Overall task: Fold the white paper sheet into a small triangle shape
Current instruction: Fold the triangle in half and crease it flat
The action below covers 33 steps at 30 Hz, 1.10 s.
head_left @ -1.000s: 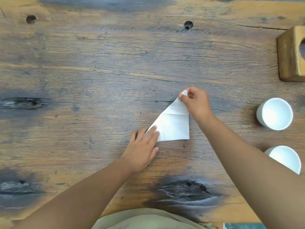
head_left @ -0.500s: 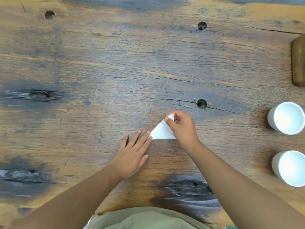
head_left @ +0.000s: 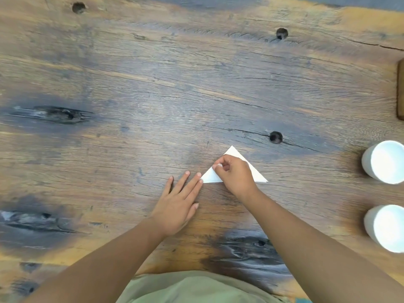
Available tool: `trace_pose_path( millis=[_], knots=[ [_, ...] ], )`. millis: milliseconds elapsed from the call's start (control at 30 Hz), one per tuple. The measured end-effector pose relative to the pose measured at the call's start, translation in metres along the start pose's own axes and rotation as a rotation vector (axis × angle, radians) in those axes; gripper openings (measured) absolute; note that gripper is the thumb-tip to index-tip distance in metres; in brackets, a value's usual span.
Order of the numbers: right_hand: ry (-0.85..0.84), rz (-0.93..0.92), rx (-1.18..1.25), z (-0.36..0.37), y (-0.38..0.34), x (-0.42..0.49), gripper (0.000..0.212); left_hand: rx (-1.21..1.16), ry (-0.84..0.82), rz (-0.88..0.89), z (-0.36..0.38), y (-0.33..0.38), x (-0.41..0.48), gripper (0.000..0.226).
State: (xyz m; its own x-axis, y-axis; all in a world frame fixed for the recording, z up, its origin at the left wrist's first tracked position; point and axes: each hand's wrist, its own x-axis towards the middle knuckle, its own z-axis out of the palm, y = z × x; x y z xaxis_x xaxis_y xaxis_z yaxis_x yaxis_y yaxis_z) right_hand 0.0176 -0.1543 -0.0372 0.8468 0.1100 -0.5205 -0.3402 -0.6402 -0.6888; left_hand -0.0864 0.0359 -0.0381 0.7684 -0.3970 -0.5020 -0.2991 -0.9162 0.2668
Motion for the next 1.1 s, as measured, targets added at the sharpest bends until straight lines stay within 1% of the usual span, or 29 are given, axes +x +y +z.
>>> trace_pose_path(
  millis=[133, 233, 400, 533, 767, 867, 1000, 1100],
  knots=[
    [-0.094, -0.12, -0.185, 0.001, -0.003, -0.005, 0.013, 0.001, 0.025, -0.005, 0.0, -0.002, -0.003, 0.062],
    [-0.145, -0.161, -0.274, 0.004, -0.003, -0.008, 0.026, -0.004, 0.041, -0.013, 0.003, -0.004, -0.008, 0.061],
    [-0.164, -0.231, -0.393, 0.008, -0.001, -0.014, 0.04, -0.008, 0.057, -0.017, 0.006, -0.005, -0.009, 0.06],
    [-0.127, -0.282, -0.456, 0.012, -0.001, -0.018, 0.041, -0.018, 0.071, -0.03, 0.009, -0.006, -0.01, 0.059],
    [-0.097, -0.32, -0.456, 0.015, 0.0, -0.024, 0.04, -0.052, 0.09, -0.019, 0.005, -0.009, -0.012, 0.058],
    [-0.076, -0.346, -0.442, 0.014, 0.002, -0.028, 0.036, -0.066, 0.098, -0.037, 0.004, -0.007, -0.012, 0.06],
    [-0.083, -0.358, -0.457, 0.015, 0.007, -0.034, 0.029, -0.008, 0.077, -0.03, 0.004, -0.001, -0.01, 0.063],
    [-0.083, -0.357, -0.462, 0.016, 0.008, -0.036, 0.028, 0.009, 0.066, -0.061, 0.003, 0.007, -0.005, 0.062]
  ],
)
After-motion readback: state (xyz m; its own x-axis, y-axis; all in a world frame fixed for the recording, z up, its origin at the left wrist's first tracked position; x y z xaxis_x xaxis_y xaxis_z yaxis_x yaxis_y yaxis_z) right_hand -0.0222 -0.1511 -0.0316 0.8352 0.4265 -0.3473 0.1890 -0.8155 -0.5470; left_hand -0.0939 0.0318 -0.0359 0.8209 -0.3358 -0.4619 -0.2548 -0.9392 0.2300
